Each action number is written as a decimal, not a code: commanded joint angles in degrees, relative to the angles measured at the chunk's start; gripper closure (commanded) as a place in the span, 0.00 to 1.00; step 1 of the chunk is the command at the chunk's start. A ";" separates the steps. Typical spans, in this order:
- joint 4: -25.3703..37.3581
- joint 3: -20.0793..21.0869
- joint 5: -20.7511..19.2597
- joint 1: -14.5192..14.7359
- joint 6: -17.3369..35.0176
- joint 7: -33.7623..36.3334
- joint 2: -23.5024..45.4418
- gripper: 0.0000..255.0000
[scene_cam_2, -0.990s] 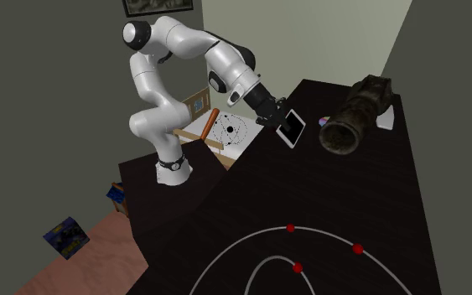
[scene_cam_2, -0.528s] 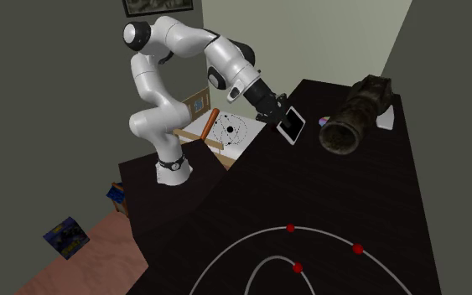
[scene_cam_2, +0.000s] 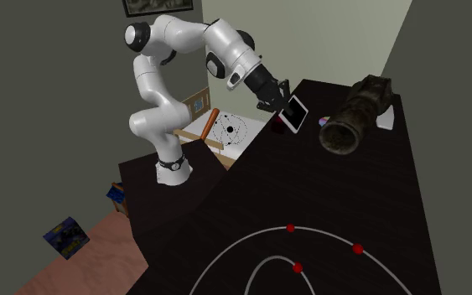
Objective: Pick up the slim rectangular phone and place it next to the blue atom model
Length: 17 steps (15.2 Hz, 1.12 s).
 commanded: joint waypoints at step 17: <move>12.52 -4.56 -7.61 -4.61 -13.05 4.97 -0.75 1.00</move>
